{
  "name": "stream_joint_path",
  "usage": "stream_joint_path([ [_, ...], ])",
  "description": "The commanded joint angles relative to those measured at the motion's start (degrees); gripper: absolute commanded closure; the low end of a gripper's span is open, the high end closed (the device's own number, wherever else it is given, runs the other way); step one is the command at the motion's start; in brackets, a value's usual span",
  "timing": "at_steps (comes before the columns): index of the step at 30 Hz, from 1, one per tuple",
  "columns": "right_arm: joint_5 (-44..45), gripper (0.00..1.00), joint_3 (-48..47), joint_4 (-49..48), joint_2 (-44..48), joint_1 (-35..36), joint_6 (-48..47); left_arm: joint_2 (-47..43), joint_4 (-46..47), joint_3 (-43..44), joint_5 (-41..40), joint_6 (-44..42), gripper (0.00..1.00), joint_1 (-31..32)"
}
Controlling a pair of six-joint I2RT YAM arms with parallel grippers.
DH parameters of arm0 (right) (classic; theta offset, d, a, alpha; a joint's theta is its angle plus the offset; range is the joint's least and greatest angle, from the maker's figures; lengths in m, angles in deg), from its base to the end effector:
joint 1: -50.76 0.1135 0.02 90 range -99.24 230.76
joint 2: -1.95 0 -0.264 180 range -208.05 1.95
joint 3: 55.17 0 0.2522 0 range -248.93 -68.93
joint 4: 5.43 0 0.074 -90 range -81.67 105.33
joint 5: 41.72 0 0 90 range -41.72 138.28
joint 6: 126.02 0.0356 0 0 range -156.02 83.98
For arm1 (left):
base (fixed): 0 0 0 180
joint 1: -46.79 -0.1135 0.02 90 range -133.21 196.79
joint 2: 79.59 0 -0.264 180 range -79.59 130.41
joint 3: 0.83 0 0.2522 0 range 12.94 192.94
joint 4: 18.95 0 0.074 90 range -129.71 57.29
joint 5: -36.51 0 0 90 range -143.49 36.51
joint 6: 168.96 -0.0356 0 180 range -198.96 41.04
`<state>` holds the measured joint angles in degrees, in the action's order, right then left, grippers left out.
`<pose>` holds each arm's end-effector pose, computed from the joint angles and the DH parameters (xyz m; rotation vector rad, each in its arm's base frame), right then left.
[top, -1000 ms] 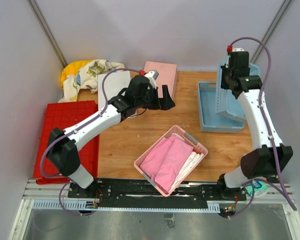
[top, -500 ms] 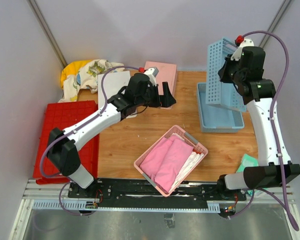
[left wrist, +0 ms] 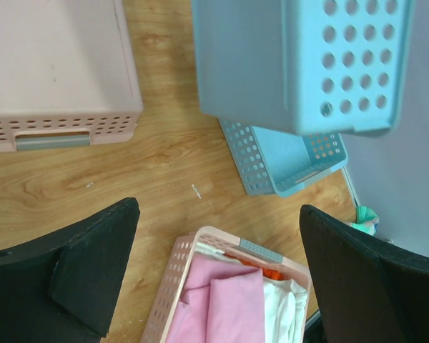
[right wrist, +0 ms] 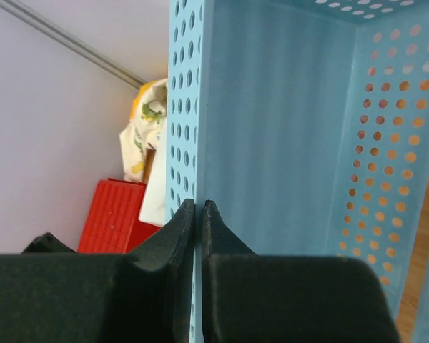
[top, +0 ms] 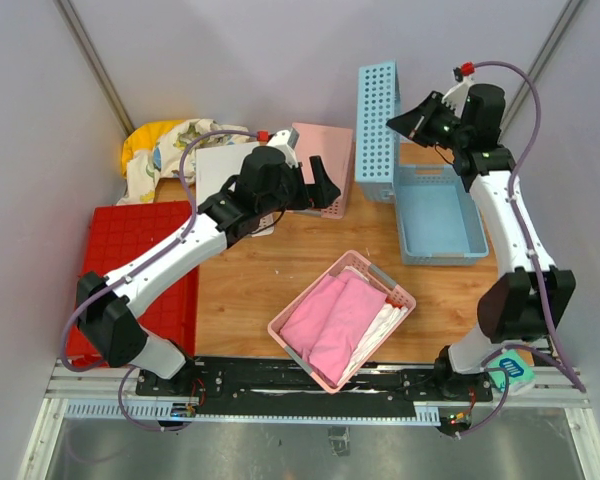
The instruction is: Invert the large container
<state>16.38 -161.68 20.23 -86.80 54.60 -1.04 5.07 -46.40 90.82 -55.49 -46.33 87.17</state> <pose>0.3556 0.0427 0.4400 0.0497 1.7857 0.9689 0.2662 -0.2248 0.3687 0.1118 2.0125 -0.8041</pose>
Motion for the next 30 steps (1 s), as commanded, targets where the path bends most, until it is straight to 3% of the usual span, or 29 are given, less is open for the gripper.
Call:
stream_joint_path([
  [1,-8.5,0.99,1.1,-19.4,-6.9,-2.6,17.1,-1.2,0.9,-1.0,-0.9,0.3,0.01,0.4],
  [11,-12.1,0.99,5.0,-30.5,-17.9,-6.4,26.8,-1.2,0.1,-0.4,-0.9,-0.4,0.01,0.4],
  [19,-17.0,0.98,13.5,-29.8,-19.8,-15.3,25.3,0.0,0.3,0.7,1.0,-0.4,0.01,0.4],
  [22,-16.3,0.85,14.4,-21.7,-19.0,-18.8,19.7,1.0,0.0,1.3,1.7,-0.5,0.01,0.4],
  [25,-14.2,0.65,13.6,-11.6,-18.0,-21.6,12.0,1.9,0.5,1.8,2.9,-0.2,0.01,0.4],
  [30,-4.2,0.42,11.6,3.1,-14.6,-23.7,0.1,4.3,0.5,3.1,4.3,-0.3,0.01,0.4],
])
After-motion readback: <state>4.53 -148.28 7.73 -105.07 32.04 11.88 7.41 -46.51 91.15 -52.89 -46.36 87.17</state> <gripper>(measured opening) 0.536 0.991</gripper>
